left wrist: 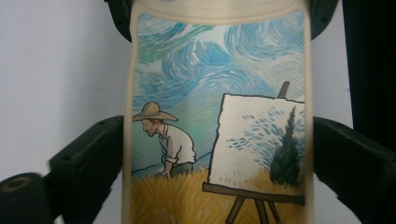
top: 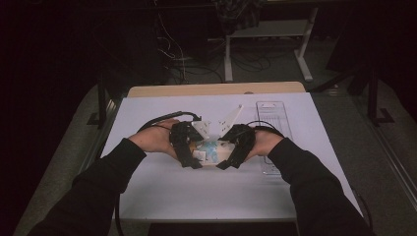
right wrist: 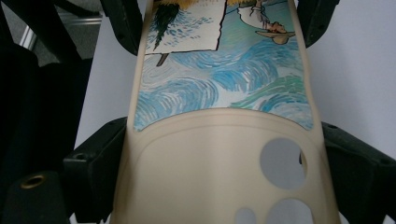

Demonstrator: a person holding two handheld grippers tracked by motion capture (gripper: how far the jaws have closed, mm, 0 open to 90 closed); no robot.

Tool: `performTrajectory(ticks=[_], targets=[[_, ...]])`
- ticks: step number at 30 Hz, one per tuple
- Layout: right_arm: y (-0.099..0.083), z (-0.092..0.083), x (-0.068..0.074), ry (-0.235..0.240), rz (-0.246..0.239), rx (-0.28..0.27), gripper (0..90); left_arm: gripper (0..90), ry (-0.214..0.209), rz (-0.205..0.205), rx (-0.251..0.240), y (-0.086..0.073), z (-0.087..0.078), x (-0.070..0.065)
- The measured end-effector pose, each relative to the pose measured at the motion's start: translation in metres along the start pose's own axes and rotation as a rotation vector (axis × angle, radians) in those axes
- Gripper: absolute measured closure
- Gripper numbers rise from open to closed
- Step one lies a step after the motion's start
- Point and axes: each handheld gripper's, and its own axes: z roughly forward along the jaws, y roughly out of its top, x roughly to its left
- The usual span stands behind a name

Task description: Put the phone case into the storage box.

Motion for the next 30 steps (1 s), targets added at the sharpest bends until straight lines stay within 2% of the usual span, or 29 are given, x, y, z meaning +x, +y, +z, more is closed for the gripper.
performTrajectory(ticks=[5,6,8,12,16,21,27,30], targets=[[-0.001,-0.002,-0.001,-0.004,0.017,-0.004,10.1,0.0,0.020,-0.015,-0.014,-0.002,-0.005,0.002],[-0.001,-0.002,-0.001,-0.004,0.025,0.000,10.1,0.0,0.019,-0.028,-0.023,-0.003,-0.008,0.002],[-0.002,-0.003,-0.002,-0.004,0.026,0.002,10.1,0.0,0.024,-0.032,-0.033,-0.005,-0.011,0.003],[-0.003,-0.006,-0.002,-0.009,0.058,-0.007,10.0,0.0,0.051,-0.033,-0.048,-0.011,-0.021,0.005],[-0.007,-0.010,-0.004,-0.021,0.078,-0.010,10.0,0.0,0.064,-0.077,-0.103,-0.021,-0.030,0.005],[-0.012,-0.014,-0.005,-0.031,0.105,-0.006,9.9,0.0,0.096,-0.105,-0.123,-0.033,-0.032,0.005],[-0.020,-0.016,-0.005,-0.062,0.132,-0.003,9.9,0.0,0.112,-0.159,-0.142,-0.047,-0.030,0.004],[-0.023,-0.017,-0.006,-0.077,0.143,0.000,9.9,0.0,0.134,-0.182,-0.153,-0.052,-0.030,0.002]])
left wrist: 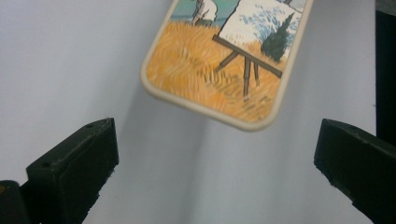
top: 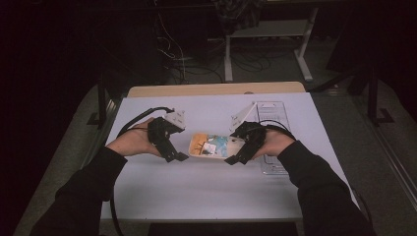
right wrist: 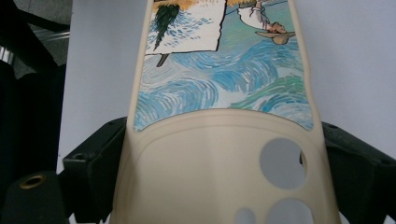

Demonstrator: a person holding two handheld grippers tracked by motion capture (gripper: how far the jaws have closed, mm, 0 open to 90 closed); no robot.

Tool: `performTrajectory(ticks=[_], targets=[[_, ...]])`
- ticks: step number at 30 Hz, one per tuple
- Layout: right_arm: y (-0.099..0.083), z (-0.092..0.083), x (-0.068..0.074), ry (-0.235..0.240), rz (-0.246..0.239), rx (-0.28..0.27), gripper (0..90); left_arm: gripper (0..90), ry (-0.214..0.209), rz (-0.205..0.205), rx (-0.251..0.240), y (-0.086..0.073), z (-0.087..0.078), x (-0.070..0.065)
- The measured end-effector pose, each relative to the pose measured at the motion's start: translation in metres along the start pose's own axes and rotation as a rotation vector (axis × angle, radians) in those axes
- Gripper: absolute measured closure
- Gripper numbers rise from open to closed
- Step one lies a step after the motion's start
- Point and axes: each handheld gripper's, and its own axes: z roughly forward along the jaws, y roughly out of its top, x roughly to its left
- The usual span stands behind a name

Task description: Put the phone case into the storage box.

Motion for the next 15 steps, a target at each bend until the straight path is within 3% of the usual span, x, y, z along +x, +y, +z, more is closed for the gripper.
performTrajectory(ticks=[6,7,10,15], targets=[[-0.004,0.000,-0.001,-0.025,0.035,0.008,9.8,0.0,0.068,-0.030,-0.002,-0.008,0.000,-0.001],[-0.005,0.000,-0.002,-0.027,0.045,0.008,9.8,0.0,0.078,-0.055,-0.030,-0.009,0.001,-0.003],[-0.009,0.000,-0.004,-0.039,0.067,0.005,9.8,0.0,0.091,-0.079,-0.065,-0.013,0.001,-0.003],[-0.013,0.000,-0.005,-0.057,0.101,0.003,9.8,0.0,0.096,-0.096,-0.101,-0.018,0.004,-0.005]])
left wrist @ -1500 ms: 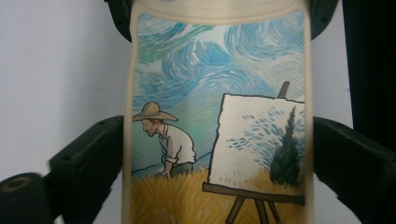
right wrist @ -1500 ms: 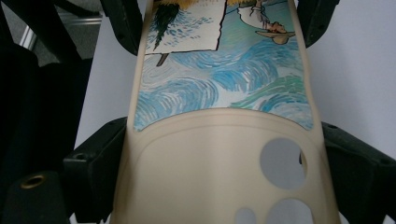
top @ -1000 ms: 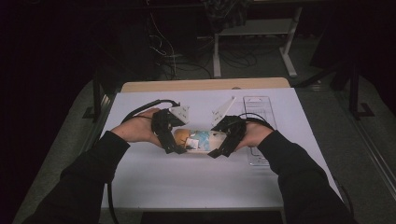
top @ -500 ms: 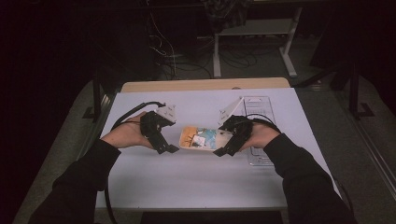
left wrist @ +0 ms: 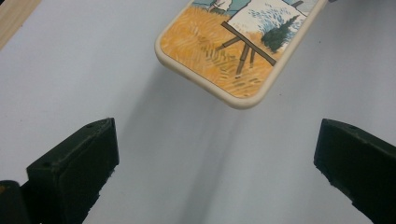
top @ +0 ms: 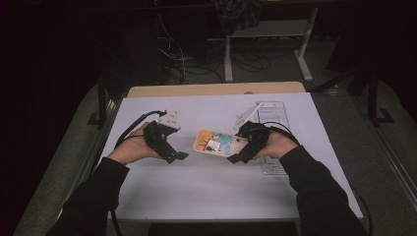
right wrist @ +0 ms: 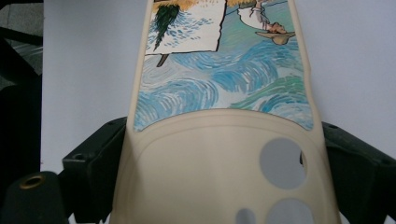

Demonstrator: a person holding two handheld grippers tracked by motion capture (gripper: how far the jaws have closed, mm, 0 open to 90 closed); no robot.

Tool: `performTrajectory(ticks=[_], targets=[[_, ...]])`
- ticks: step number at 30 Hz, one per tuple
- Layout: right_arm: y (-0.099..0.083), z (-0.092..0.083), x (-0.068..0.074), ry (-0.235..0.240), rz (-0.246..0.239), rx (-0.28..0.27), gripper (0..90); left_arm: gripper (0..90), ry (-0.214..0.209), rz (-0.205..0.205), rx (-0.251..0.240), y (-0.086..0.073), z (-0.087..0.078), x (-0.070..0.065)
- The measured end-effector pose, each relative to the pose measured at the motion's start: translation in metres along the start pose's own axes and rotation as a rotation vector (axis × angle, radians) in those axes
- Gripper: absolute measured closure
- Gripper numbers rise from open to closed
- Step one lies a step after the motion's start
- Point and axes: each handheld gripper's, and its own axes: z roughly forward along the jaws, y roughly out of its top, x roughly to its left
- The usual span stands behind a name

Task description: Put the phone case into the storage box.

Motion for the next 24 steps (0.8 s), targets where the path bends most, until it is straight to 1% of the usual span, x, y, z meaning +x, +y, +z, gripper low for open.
performTrajectory(ticks=[2,3,4,7,10,11,12,14,15,17,18,19,21,22,23,24], targets=[[-0.001,0.000,-0.001,-0.008,0.002,-0.002,9.7,0.0,0.001,0.000,-0.011,-0.001,0.001,0.000],[-0.001,0.000,0.000,-0.010,0.012,-0.002,9.7,0.0,0.002,-0.018,-0.025,-0.002,0.003,-0.002],[-0.002,0.001,-0.001,-0.011,0.014,-0.003,9.7,0.0,0.002,-0.017,-0.021,-0.003,0.003,-0.002],[-0.003,0.002,-0.002,-0.019,0.028,-0.007,9.8,0.0,0.016,-0.024,-0.036,-0.006,0.005,-0.003],[-0.005,0.004,-0.003,-0.019,0.035,-0.016,9.8,0.0,0.023,-0.048,-0.063,-0.010,0.007,-0.005],[-0.005,0.004,-0.003,-0.021,0.038,-0.017,9.8,0.0,0.027,-0.067,-0.082,-0.012,0.008,-0.006],[-0.006,0.005,-0.002,-0.023,0.042,-0.016,9.8,0.0,0.031,-0.062,-0.082,-0.013,0.009,-0.006],[-0.006,0.006,-0.002,-0.022,0.042,-0.013,9.8,0.0,0.036,-0.075,-0.088,-0.017,0.012,-0.007],[-0.005,0.006,-0.001,-0.019,0.049,-0.008,9.8,0.0,0.036,-0.086,-0.093,-0.020,0.014,-0.008],[-0.005,0.007,-0.001,-0.026,0.050,-0.005,9.8,0.0,0.043,-0.097,-0.097,-0.024,0.019,-0.010],[-0.005,0.007,0.000,-0.025,0.050,-0.006,9.8,0.0,0.041,-0.099,-0.099,-0.026,0.020,-0.011],[-0.005,0.007,0.000,-0.025,0.051,-0.008,9.7,0.0,0.040,-0.091,-0.087,-0.028,0.023,-0.010],[-0.005,0.007,-0.001,-0.029,0.052,-0.013,9.7,0.0,0.036,-0.107,-0.082,-0.030,0.025,-0.011],[-0.005,0.006,-0.001,-0.027,0.059,-0.013,9.7,0.0,0.035,-0.116,-0.092,-0.031,0.025,-0.012],[-0.005,0.006,-0.002,-0.026,0.058,-0.016,9.8,0.0,0.040,-0.114,-0.107,-0.033,0.025,-0.012],[-0.006,0.006,-0.002,-0.023,0.062,-0.014,9.7,0.0,0.037,-0.103,-0.097,-0.034,0.024,-0.011]])
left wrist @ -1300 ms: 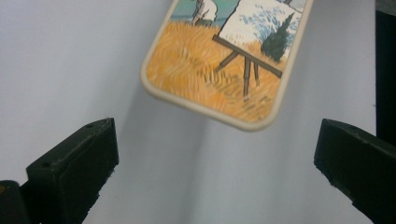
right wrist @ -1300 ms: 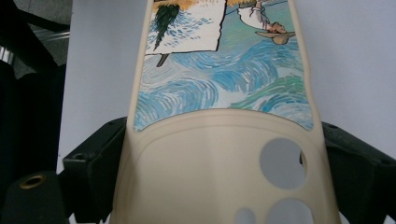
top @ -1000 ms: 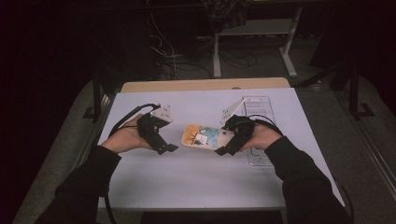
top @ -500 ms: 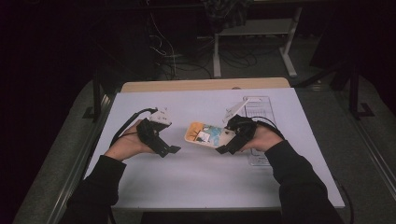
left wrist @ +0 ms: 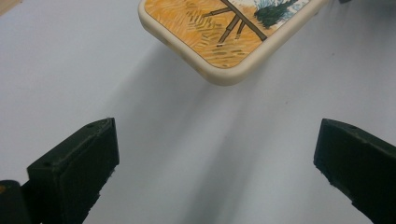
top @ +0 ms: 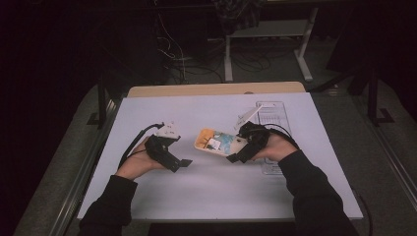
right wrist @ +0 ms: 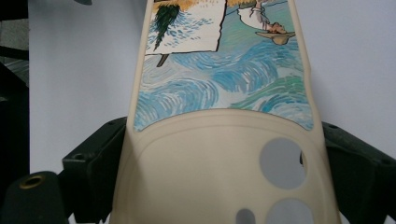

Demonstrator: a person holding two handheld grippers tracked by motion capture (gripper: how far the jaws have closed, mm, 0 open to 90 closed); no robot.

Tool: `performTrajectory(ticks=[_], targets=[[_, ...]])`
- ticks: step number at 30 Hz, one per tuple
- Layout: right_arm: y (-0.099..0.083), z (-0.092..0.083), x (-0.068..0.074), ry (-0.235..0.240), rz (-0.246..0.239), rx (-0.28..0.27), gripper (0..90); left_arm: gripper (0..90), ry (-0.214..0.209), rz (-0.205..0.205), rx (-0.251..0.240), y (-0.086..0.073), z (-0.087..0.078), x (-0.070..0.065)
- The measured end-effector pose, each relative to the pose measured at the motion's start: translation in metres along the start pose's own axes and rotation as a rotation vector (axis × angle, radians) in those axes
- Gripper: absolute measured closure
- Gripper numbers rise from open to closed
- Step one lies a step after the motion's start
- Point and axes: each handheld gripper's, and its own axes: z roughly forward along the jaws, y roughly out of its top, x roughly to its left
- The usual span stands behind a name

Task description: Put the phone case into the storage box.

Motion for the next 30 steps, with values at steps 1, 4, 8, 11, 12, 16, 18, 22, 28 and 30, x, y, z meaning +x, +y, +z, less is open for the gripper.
performTrajectory(ticks=[1,4,8,11,12,16,18,22,28,30], targets=[[0.000,0.000,0.000,0.002,0.005,0.000,9.8,0.0,-0.009,-0.020,-0.017,-0.003,0.001,-0.001],[-0.002,0.002,-0.001,0.004,0.008,0.005,9.8,0.0,-0.018,-0.052,-0.040,-0.009,0.006,-0.004],[-0.004,0.003,-0.002,0.008,0.021,0.004,9.7,0.0,-0.026,-0.074,-0.068,-0.013,0.010,-0.008],[-0.005,0.003,-0.003,0.006,0.019,0.005,9.7,0.2,-0.033,-0.077,-0.090,-0.013,0.012,-0.010],[-0.005,0.002,-0.003,0.005,0.020,0.005,9.7,0.3,-0.032,-0.075,-0.090,-0.013,0.013,-0.010],[-0.007,0.003,-0.003,0.004,0.024,-0.002,9.7,0.4,-0.052,-0.087,-0.094,-0.015,0.017,-0.009],[-0.008,0.003,-0.004,0.004,0.026,0.000,9.7,0.4,-0.048,-0.085,-0.094,-0.017,0.018,-0.008],[-0.009,0.004,-0.005,0.004,0.036,-0.001,9.7,0.4,-0.042,-0.082,-0.101,-0.018,0.020,-0.009],[-0.010,0.006,-0.005,0.014,0.045,0.006,9.6,0.4,-0.036,-0.077,-0.104,-0.017,0.023,-0.011],[-0.011,0.007,-0.006,0.014,0.047,0.004,9.5,0.4,-0.025,-0.074,-0.104,-0.017,0.024,-0.012]])
